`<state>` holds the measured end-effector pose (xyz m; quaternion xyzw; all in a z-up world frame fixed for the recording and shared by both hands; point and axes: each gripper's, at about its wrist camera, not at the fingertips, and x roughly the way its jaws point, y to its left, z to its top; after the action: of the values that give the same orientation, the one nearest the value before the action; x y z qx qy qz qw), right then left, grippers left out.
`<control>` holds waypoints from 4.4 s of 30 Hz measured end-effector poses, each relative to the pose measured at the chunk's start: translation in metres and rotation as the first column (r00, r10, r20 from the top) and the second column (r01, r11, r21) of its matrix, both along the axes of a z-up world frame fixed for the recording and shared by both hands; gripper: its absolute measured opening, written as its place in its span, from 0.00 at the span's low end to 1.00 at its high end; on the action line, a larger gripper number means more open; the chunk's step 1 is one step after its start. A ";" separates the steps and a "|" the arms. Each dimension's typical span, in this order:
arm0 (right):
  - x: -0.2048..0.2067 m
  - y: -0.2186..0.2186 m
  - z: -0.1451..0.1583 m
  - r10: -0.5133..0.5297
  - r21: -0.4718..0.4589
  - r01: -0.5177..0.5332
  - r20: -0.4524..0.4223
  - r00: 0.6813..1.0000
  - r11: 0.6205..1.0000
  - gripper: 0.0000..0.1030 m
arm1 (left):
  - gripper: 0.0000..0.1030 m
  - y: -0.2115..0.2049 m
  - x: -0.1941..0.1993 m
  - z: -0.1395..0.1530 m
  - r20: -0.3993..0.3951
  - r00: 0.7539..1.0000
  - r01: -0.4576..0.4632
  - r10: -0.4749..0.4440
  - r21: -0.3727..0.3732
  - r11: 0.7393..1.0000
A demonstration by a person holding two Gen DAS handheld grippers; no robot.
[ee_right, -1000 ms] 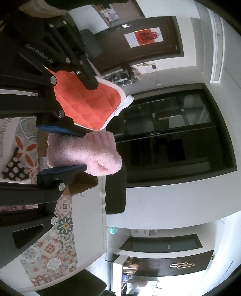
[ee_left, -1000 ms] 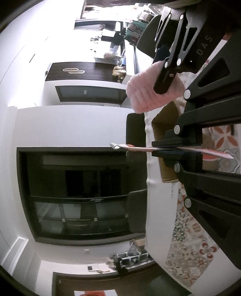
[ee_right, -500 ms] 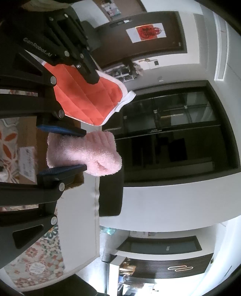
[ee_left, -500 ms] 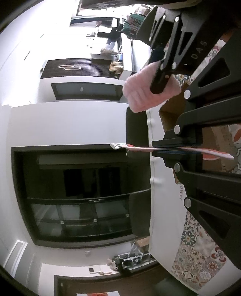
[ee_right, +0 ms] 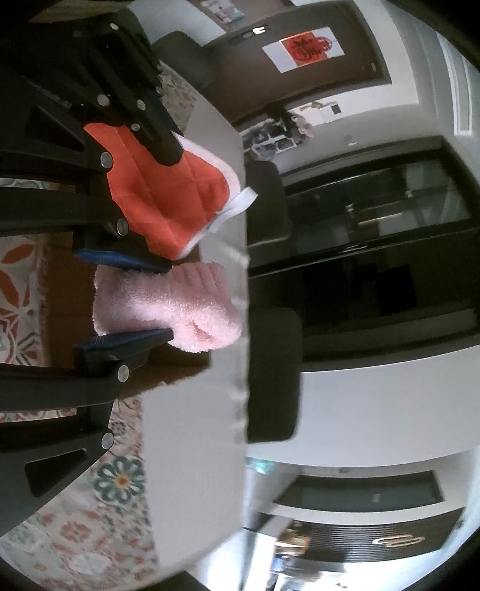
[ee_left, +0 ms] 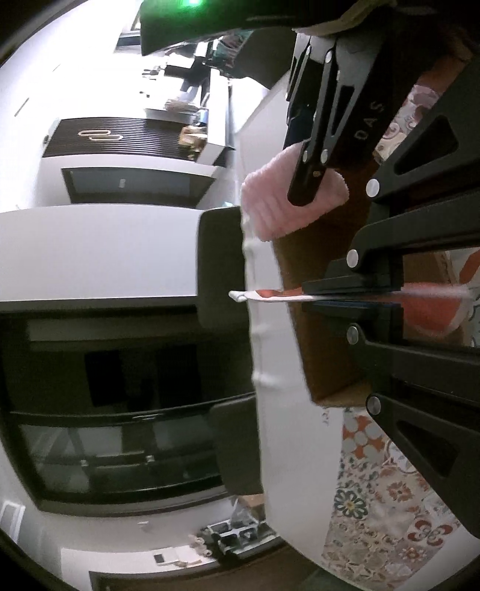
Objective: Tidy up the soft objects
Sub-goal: 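Lower both items into the box and open both grippers, then withdraw both open grippers from the box back over the table, then close the right gripper on the white paper sheet and lift it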
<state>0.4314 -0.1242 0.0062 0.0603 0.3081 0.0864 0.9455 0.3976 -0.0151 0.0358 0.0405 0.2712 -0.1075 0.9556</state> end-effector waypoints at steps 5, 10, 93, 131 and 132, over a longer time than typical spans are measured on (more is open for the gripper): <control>0.011 0.001 -0.022 0.001 -0.026 -0.002 -0.051 0.999 1.000 0.31 | 0.05 -0.004 0.013 -0.022 -0.066 0.998 0.002 -0.001 0.009 1.000; 0.019 0.002 -0.035 0.003 -0.044 -0.008 -0.095 0.996 0.999 0.33 | 0.09 -0.002 0.022 -0.037 -0.122 0.992 -0.021 0.020 -0.003 1.000; -0.280 -0.062 -0.108 -0.142 -0.089 0.131 -0.133 0.981 0.987 0.57 | 0.71 -0.018 -0.281 -0.113 -0.156 0.981 -0.110 0.114 0.032 0.993; -0.196 -0.043 -0.175 -0.115 -0.182 0.061 -0.305 0.945 0.981 0.31 | 0.71 -0.010 -0.229 -0.157 -0.258 0.950 -0.171 0.176 0.045 0.984; -0.196 -0.043 -0.174 -0.110 -0.178 0.057 -0.304 0.946 0.982 0.27 | 0.71 -0.009 -0.229 -0.156 -0.258 0.950 -0.172 0.177 0.045 0.984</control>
<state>0.2351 -0.1673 -0.1678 0.0067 0.4573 0.0093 0.8893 0.1682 -0.0242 -0.1204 0.0122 0.3981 -0.0241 0.9169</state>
